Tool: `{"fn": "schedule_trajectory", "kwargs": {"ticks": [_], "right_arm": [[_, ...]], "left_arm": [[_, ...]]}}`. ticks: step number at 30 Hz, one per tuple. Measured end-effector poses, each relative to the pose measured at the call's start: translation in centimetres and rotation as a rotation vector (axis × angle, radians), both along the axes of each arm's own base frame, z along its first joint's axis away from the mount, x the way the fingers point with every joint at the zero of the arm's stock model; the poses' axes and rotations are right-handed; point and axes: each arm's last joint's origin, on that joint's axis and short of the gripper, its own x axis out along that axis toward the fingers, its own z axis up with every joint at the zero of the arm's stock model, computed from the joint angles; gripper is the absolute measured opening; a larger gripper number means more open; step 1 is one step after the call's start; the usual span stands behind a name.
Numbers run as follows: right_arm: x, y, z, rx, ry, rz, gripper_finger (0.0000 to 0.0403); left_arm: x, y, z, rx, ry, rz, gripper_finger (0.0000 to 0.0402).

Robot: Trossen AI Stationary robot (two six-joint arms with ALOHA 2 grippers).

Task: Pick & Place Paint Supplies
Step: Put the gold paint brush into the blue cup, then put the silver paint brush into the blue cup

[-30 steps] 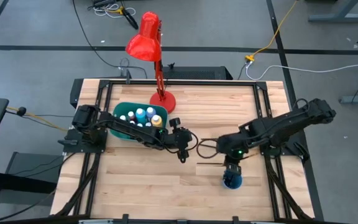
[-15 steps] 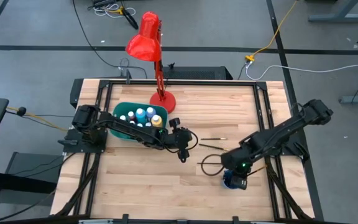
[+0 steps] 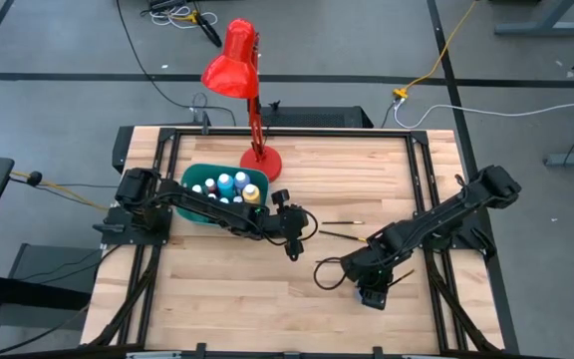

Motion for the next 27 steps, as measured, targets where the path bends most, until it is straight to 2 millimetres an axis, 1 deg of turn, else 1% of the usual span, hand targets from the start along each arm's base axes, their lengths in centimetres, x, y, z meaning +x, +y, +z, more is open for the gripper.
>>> {"fn": "schedule_trajectory", "kwargs": {"ticks": [5, 9, 13, 16, 19, 23, 27], "right_arm": [[0.05, -0.08, -0.04, -0.031, -0.016, -0.007, 0.0066], [0.15, -0.14, -0.07, -0.054, -0.034, -0.014, 0.0099], [0.26, -0.30, -0.06, -0.049, -0.034, -0.020, 0.0135], [0.31, -0.39, -0.02, -0.023, -0.021, -0.021, 0.0154], [0.33, -0.42, 0.02, 0.008, 0.005, -0.035, 0.0162], [0.35, -0.37, 0.18, 0.085, 0.051, -0.047, 0.0164], [0.24, -0.44, 0.64, 0.091, -0.005, -0.006, 0.0164]], "left_arm": [[0.00, 0.00, 0.00, 0.000, 0.000, 0.000, 0.0114], [0.00, -0.03, -0.01, -0.007, 0.001, -0.007, 0.0114], [0.01, -0.07, -0.02, -0.014, 0.002, -0.015, 0.0114], [0.01, -0.05, -0.02, -0.014, 0.002, -0.014, 0.0114], [0.01, -0.05, -0.02, -0.019, -0.001, -0.009, 0.0114], [0.03, -0.06, -0.09, -0.022, 0.000, -0.010, 0.0114], [0.04, -0.09, -0.11, -0.024, 0.001, -0.013, 0.0114]]}}
